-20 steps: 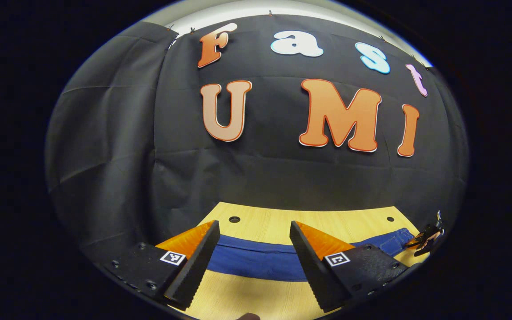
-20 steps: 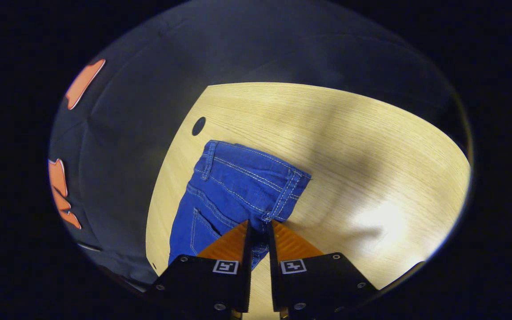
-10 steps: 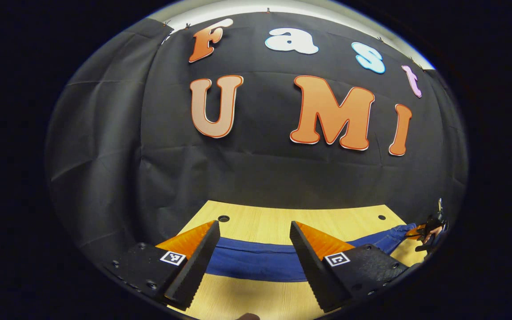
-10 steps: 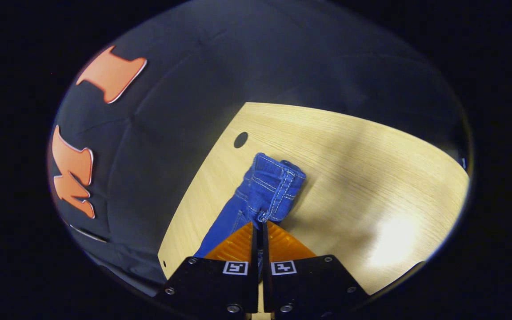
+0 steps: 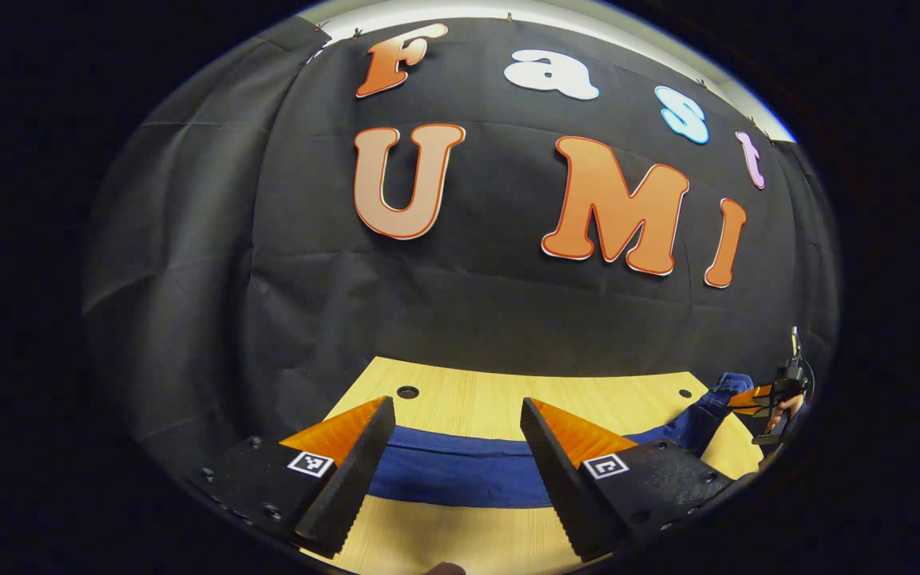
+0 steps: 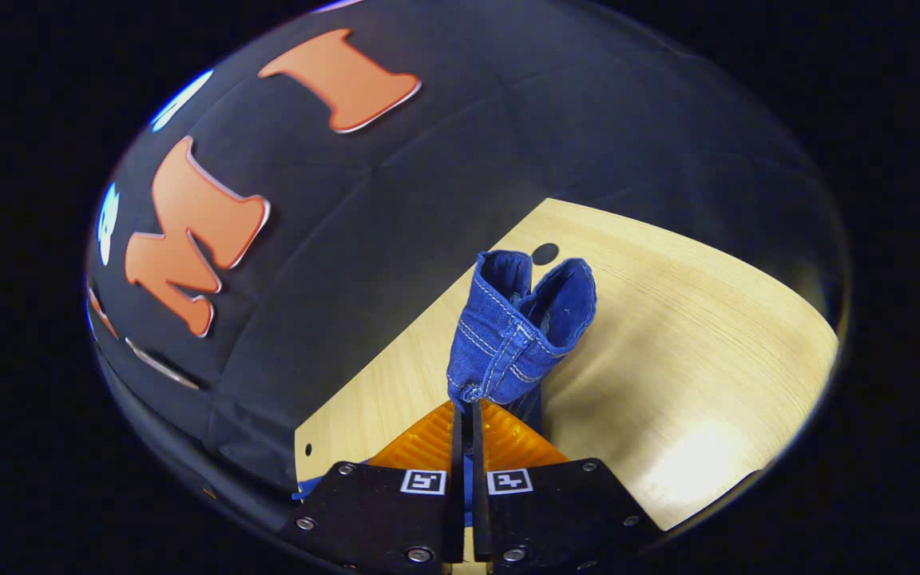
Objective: Grasp the waist and the cuffs of the jeans and fold them to make the two legs overlap; first hold the waist and fold one-third of the jeans toward the cuffs, then hold the cuffs and fold the remaining one-third in the same direction to finish folding.
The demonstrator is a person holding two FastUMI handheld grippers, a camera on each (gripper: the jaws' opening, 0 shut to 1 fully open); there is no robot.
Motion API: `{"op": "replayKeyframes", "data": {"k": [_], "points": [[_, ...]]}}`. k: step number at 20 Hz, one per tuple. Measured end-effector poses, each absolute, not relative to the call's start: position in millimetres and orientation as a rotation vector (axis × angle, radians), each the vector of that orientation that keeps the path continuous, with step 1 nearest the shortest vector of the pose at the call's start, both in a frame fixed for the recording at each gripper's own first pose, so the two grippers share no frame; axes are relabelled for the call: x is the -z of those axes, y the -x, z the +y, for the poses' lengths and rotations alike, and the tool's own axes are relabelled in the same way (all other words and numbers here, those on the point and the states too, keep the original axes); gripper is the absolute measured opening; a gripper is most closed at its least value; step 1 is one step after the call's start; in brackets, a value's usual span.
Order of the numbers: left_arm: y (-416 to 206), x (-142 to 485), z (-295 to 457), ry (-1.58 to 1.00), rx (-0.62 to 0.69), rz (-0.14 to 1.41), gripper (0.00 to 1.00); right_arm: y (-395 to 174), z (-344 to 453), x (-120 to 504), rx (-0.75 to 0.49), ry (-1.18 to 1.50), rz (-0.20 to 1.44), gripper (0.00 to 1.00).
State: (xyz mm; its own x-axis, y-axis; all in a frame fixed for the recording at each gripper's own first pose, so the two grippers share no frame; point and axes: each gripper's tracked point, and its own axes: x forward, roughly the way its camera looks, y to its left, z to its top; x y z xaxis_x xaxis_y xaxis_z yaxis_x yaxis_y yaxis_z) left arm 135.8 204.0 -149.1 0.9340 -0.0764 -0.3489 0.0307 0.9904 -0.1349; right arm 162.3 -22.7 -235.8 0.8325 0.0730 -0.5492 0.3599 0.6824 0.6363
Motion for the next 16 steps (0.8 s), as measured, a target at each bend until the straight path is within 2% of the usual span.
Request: {"op": "replayKeyframes", "data": {"k": [10,16], "points": [[-141,162,246,0.158,0.023,0.364,0.97,-174,99,199,-0.019,-0.639,0.61,0.05],[-146,175,271,0.178,-0.006,0.386,0.97,-184,161,213,-0.112,-0.52,0.666,0.05]]}}
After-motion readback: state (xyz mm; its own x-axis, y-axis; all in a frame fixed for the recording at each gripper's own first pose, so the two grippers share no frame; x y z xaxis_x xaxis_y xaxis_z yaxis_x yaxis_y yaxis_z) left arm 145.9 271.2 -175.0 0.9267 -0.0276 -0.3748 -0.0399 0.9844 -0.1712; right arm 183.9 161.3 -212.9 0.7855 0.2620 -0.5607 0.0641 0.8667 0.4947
